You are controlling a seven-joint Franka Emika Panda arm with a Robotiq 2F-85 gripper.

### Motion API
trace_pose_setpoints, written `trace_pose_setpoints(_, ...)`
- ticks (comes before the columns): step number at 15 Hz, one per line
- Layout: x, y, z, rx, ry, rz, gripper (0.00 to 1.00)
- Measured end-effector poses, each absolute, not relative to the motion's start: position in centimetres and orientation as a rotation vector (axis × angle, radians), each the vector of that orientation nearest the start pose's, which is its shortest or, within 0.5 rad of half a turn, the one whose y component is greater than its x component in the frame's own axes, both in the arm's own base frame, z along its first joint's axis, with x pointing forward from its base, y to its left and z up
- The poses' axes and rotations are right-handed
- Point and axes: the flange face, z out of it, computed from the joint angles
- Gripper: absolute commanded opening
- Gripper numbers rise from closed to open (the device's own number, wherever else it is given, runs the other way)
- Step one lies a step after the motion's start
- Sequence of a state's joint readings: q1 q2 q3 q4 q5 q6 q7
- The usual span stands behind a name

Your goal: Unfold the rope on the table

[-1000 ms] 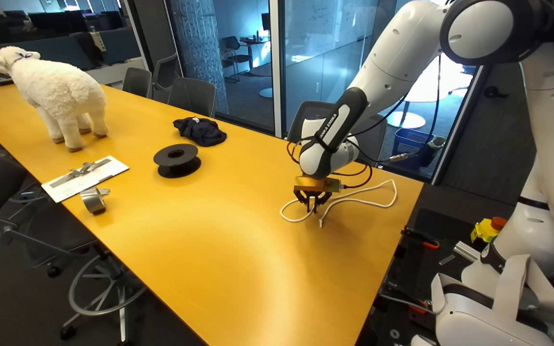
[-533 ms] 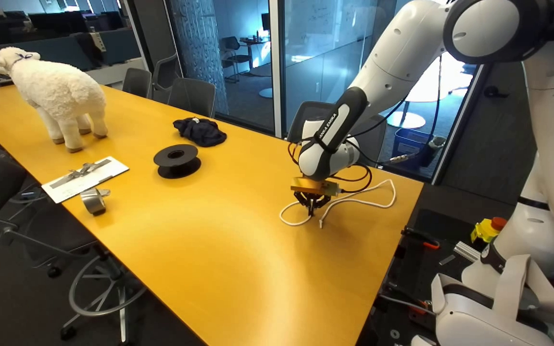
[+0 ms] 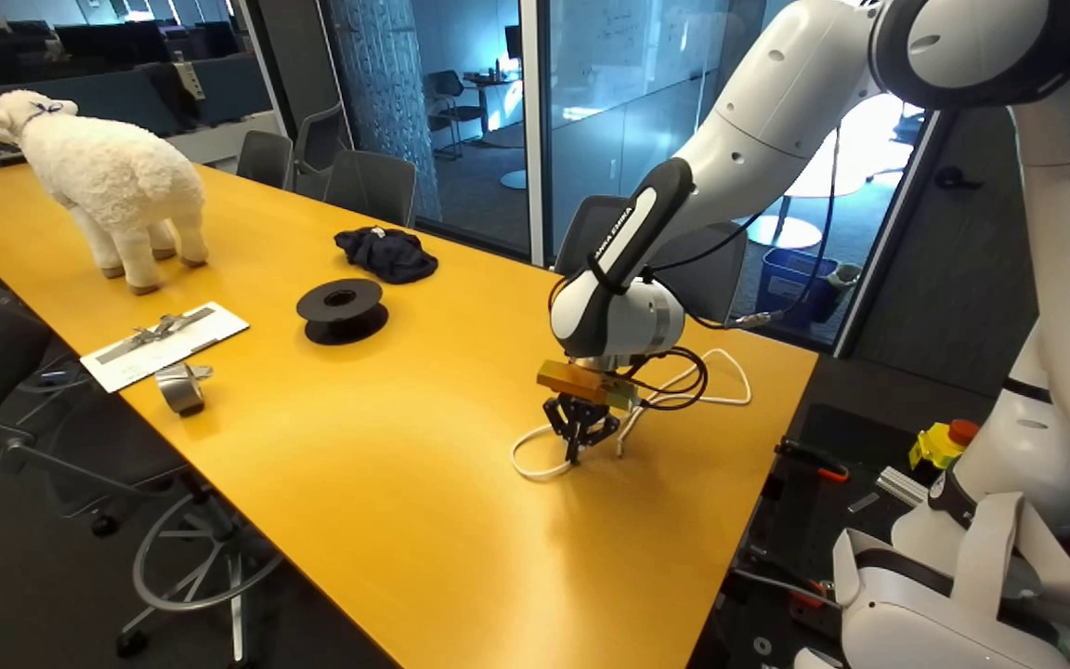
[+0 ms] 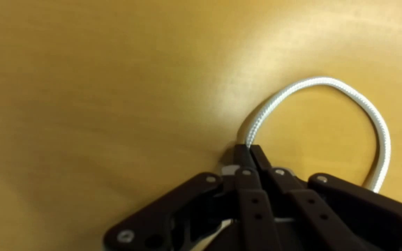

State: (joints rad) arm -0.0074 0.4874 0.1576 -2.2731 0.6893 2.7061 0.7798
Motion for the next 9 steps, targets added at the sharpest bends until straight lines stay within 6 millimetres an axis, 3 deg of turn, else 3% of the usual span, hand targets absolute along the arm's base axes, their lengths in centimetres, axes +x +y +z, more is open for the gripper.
trace_pose_setpoints(2,50.7,9.0,13.4,-2.252,1.632,0.35,0.01)
trace_pose_setpoints(4,50.2,10.6,13.1,-2.235,1.588,0.379,0.01)
trace_pose_setpoints(9,49.5,10.1,12.1,-2.102,1.697,0.442,0.01)
